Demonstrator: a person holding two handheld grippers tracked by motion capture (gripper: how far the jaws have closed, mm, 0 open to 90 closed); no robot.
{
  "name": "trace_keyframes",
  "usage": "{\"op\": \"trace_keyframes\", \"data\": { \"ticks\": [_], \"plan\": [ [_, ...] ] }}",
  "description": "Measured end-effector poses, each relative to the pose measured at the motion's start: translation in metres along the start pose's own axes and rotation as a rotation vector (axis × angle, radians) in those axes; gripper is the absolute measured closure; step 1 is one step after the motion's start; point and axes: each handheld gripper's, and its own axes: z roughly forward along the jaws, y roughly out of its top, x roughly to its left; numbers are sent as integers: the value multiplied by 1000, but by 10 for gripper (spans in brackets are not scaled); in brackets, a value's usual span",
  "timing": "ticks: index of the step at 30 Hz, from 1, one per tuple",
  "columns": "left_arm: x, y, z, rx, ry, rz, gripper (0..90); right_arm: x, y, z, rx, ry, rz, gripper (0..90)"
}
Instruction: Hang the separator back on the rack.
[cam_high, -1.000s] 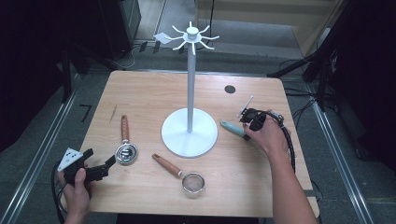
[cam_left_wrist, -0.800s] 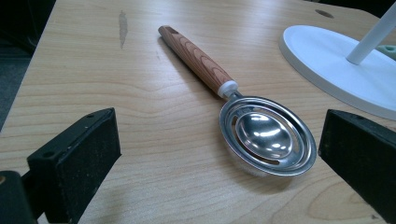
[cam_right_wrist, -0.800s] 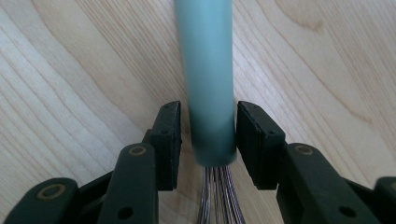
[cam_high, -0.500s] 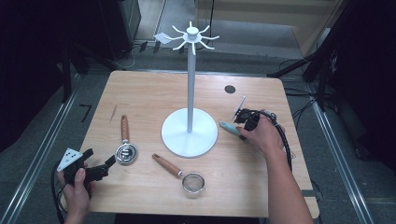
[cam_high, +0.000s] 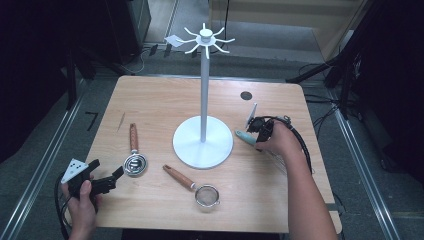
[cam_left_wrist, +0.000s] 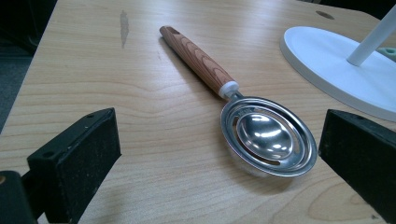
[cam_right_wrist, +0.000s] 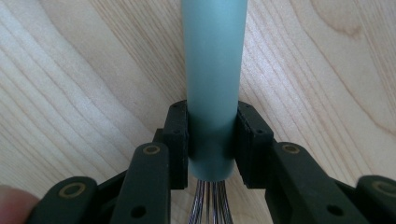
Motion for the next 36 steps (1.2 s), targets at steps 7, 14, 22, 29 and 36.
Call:
{"op": "trace_keyframes", "data": {
  "ticks": [7,14,22,29,36],
  "plan": [
    [1,0,0,1,-6,-6,0,2,1,0,-19,18,39,712],
    [1,0,0,3,-10,-4,0,10,-2,-1,-46,-13,38,714],
    [0,0,0,2,-7,-1,0,15,-16,-21,-163,-9,65,714],
    [0,0,0,0,-6,0,0,21,-30,-40,-302,17,93,714],
    [0,0,0,0,-5,1,0,28,-42,-52,-427,19,123,714]
  ]
}}
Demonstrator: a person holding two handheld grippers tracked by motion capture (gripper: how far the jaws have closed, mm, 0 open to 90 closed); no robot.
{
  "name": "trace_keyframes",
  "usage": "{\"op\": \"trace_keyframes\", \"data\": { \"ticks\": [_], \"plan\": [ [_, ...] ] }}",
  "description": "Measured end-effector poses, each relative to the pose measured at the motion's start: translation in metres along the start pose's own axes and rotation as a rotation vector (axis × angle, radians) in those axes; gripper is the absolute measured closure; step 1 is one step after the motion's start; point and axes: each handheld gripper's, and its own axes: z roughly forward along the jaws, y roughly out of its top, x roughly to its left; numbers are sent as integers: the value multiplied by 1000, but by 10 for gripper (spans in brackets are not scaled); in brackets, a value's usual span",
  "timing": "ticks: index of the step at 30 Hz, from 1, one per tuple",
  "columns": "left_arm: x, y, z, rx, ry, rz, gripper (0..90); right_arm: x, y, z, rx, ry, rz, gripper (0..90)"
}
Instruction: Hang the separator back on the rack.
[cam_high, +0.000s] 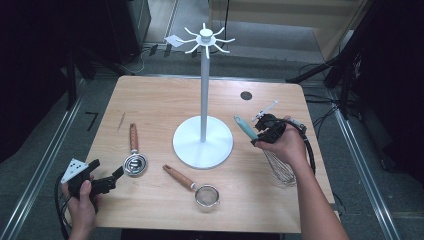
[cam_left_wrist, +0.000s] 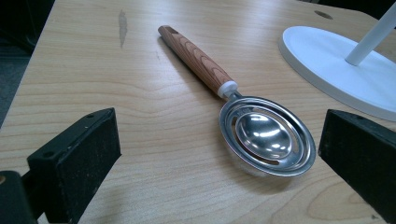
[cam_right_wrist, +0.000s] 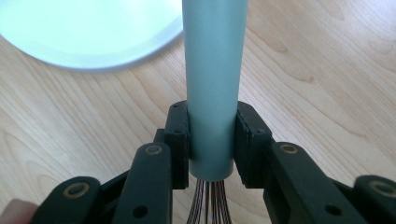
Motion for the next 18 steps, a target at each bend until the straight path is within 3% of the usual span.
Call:
{"op": "trace_keyframes", "data": {
  "ticks": [3,7,15,18],
  "plan": [
    [0,0,0,2,2,2,0,2,-2,-7,-49,-4,12,714],
    [0,0,0,2,2,2,0,4,-5,-17,-156,-2,40,714],
    [0,0,0,2,3,2,0,15,-8,-38,-353,4,46,714],
    [0,0,0,2,3,2,0,20,-9,-46,-432,-27,58,714]
  ]
}}
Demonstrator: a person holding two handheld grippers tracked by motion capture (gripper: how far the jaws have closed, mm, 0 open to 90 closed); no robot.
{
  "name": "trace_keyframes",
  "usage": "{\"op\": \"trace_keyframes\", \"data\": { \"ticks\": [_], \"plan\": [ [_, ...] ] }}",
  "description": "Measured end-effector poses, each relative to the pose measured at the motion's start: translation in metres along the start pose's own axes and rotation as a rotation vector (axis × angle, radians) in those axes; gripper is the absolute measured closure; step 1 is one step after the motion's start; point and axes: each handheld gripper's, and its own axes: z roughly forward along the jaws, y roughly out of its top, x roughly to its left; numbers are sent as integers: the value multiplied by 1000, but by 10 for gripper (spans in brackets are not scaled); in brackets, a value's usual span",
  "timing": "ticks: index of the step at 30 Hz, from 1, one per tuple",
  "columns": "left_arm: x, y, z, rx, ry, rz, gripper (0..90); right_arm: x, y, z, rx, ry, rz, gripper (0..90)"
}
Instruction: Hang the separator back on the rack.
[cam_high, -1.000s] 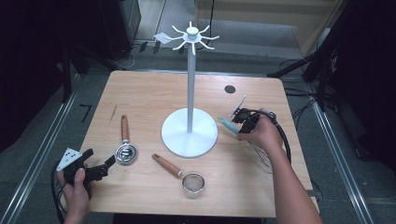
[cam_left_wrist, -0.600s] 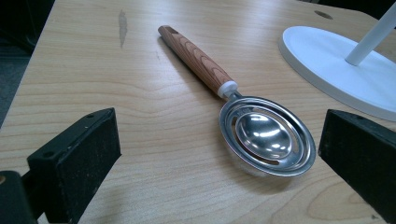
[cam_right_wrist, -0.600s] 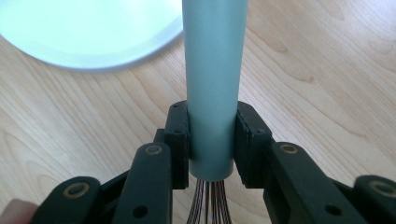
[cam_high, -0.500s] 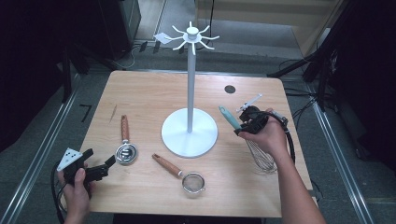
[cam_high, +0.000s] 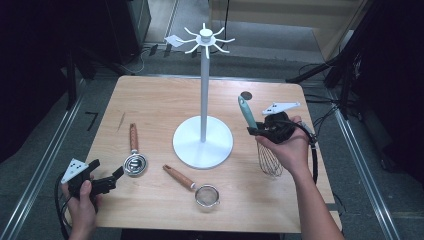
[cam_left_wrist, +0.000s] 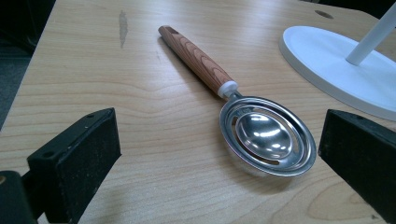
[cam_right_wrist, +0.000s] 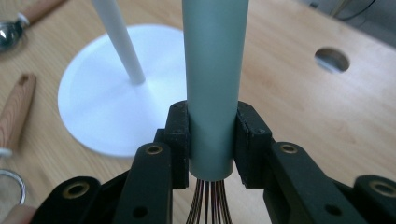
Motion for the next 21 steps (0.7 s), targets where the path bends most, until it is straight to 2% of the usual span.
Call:
{"op": "trace_keyframes", "data": {
  "ticks": [3,5,6,9,11,12,13,14,15,16,21],
  "plan": [
    [0,0,0,-1,-1,-1,0,5,2,-5,-66,3,3,714],
    [0,0,0,0,0,-1,0,7,3,-7,-82,4,0,714],
    [0,0,0,0,0,-1,0,11,4,-9,-119,18,5,714],
    [0,0,0,-1,0,-2,0,15,5,-11,-152,35,13,714],
    [0,0,0,-3,-1,-2,0,20,6,-14,-200,49,22,714],
    [0,0,0,-3,-1,-2,0,23,7,-16,-223,40,25,714],
    [0,0,0,-1,0,-2,0,23,7,-16,-223,40,25,714],
    [0,0,0,-3,-1,-3,0,27,10,-20,-256,54,30,713],
    [0,0,0,-3,-1,-3,0,27,10,-20,-256,54,30,713],
    [0,0,0,-1,1,-2,0,31,13,-24,-294,68,33,714],
    [0,0,0,-2,1,-1,0,36,19,-30,-352,89,36,713]
  ]
}}
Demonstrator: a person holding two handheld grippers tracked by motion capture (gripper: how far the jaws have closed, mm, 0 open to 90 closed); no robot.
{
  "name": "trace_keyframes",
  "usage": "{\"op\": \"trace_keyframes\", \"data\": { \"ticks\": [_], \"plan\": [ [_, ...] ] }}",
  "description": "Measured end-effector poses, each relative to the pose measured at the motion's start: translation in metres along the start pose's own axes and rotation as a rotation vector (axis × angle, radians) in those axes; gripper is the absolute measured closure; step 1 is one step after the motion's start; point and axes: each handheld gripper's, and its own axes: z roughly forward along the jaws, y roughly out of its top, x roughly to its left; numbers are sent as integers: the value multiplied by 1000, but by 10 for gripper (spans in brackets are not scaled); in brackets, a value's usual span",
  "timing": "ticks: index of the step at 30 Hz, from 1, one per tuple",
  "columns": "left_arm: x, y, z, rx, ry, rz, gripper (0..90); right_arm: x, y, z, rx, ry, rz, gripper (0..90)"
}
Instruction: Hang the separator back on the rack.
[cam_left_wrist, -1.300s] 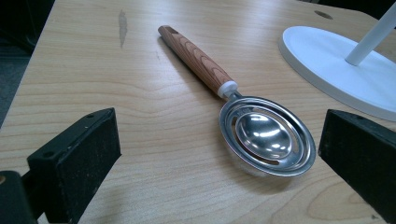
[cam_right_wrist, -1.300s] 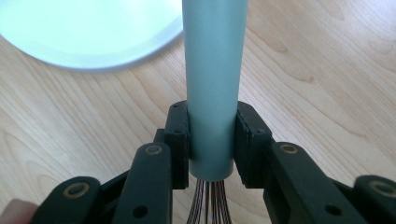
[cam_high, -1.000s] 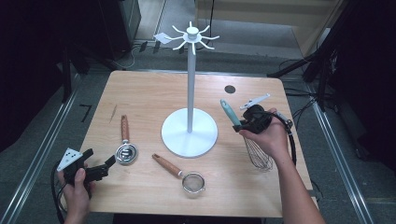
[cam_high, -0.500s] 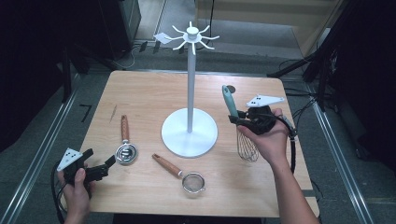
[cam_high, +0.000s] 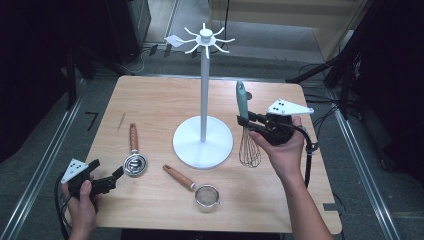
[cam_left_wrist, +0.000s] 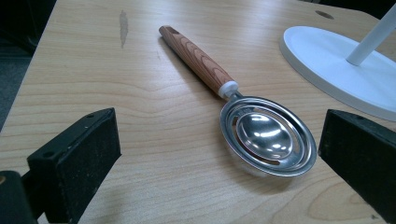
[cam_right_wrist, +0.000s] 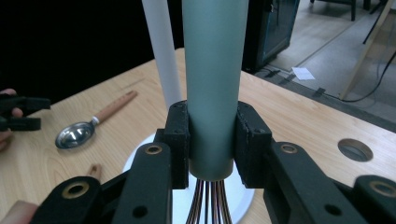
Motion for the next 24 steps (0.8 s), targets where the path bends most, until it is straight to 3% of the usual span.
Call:
{"op": "trace_keyframes", "data": {
  "ticks": [5,17,24],
  "plan": [
    [0,0,0,1,0,-1,0,4,1,0,-38,6,-26,713],
    [0,0,0,1,2,0,0,14,12,-1,-143,34,-36,713],
    [0,0,0,2,1,0,0,19,21,-3,-177,53,-50,713]
  ]
}}
